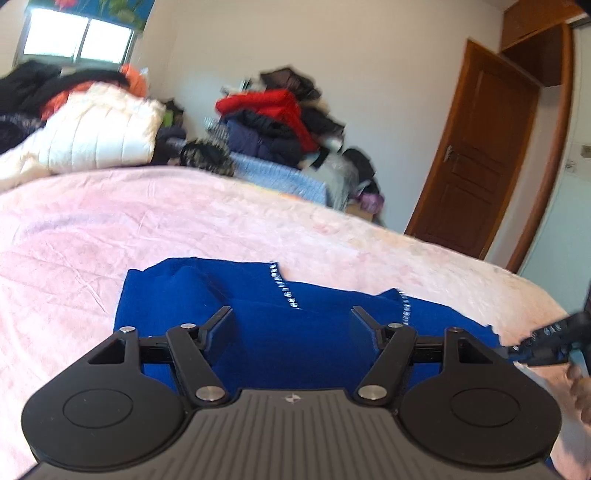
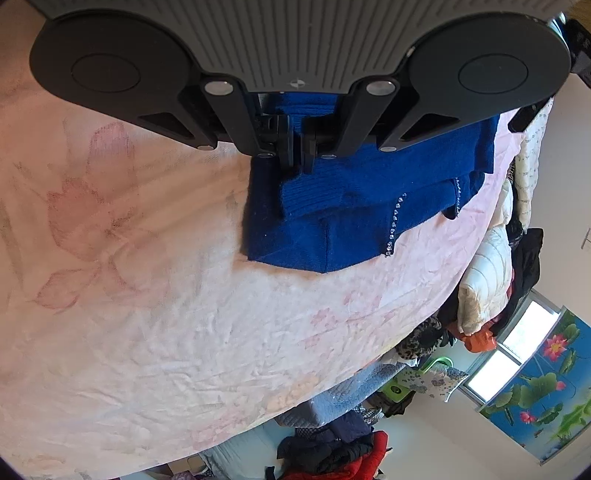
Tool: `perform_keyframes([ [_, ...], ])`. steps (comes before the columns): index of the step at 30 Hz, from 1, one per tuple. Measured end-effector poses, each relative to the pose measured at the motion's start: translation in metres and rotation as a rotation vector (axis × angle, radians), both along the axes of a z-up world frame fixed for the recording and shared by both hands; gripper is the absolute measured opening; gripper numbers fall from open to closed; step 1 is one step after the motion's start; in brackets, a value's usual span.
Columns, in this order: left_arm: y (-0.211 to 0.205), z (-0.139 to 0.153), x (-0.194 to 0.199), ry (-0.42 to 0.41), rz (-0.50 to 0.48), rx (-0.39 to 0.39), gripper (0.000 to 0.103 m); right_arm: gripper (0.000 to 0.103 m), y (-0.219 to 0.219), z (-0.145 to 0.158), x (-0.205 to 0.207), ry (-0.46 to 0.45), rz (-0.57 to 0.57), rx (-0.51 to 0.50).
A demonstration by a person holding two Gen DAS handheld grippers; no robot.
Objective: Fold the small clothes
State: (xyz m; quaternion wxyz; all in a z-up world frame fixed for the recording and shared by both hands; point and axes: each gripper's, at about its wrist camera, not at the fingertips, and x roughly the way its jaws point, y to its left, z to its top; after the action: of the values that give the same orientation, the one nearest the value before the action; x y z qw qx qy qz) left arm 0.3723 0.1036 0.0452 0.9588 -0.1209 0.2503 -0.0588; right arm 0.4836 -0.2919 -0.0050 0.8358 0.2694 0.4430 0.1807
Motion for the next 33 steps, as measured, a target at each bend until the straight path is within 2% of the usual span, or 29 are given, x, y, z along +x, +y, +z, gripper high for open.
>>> perform_keyframes([
  [1,0.003,-0.001,0.017,0.051,-0.009,0.007,0.075,0.006,0.000,0.001,0.001,0.002,0.000,-0.003],
  [4,0.011,-0.019,0.062,0.233,0.015,0.105,0.075,0.006,0.000,0.002,0.001,0.001,-0.007,-0.009],
  [5,0.015,-0.028,0.071,0.269,0.016,0.126,0.075,0.006,0.000,0.001,0.001,0.001,-0.008,-0.012],
  [6,0.015,-0.030,0.070,0.232,0.025,0.166,0.075,0.006,-0.001,0.001,0.001,0.000,-0.009,-0.011],
  [8,0.014,-0.035,0.073,0.240,0.022,0.229,0.076,0.004,-0.001,0.000,0.002,0.001,-0.010,-0.021],
  [10,0.016,-0.037,0.073,0.237,0.012,0.239,0.077,0.002,-0.002,-0.001,0.003,0.002,-0.009,-0.022],
  [12,0.014,-0.040,0.071,0.220,0.007,0.269,0.078,0.009,0.000,-0.002,0.004,-0.008,-0.006,-0.048],
  [16,0.012,-0.039,0.068,0.200,0.008,0.286,0.079,0.007,-0.004,-0.002,0.003,0.003,-0.033,-0.024],
  [18,0.009,-0.033,0.055,0.177,0.039,0.312,0.077,0.011,-0.007,0.011,-0.010,-0.054,-0.078,-0.042],
  [20,0.000,-0.025,0.031,0.116,0.038,0.366,0.078,0.017,-0.005,0.029,-0.029,-0.141,-0.092,-0.083],
  [22,-0.012,-0.021,0.010,0.072,-0.027,0.416,0.078,0.017,0.007,0.042,-0.042,-0.200,-0.028,-0.106],
  [26,-0.037,-0.028,-0.002,0.063,-0.100,0.524,0.078,0.017,0.049,0.040,-0.043,-0.194,0.127,-0.174],
  [27,-0.037,-0.031,0.001,0.082,-0.101,0.522,0.078,0.017,0.056,0.036,-0.040,-0.184,0.137,-0.203],
  [29,-0.031,-0.035,0.008,0.131,-0.094,0.465,0.079,0.019,0.068,0.022,-0.033,-0.135,0.164,-0.286],
  [30,-0.024,-0.035,0.010,0.146,-0.094,0.421,0.079,0.015,0.070,0.015,-0.033,-0.129,0.172,-0.317],
  [31,-0.018,-0.036,0.012,0.159,-0.094,0.383,0.080,0.010,0.067,0.012,-0.037,-0.147,0.171,-0.301],
  [33,-0.010,-0.041,0.012,0.150,-0.090,0.351,0.084,0.008,0.057,0.010,-0.038,-0.114,0.157,-0.249],
])
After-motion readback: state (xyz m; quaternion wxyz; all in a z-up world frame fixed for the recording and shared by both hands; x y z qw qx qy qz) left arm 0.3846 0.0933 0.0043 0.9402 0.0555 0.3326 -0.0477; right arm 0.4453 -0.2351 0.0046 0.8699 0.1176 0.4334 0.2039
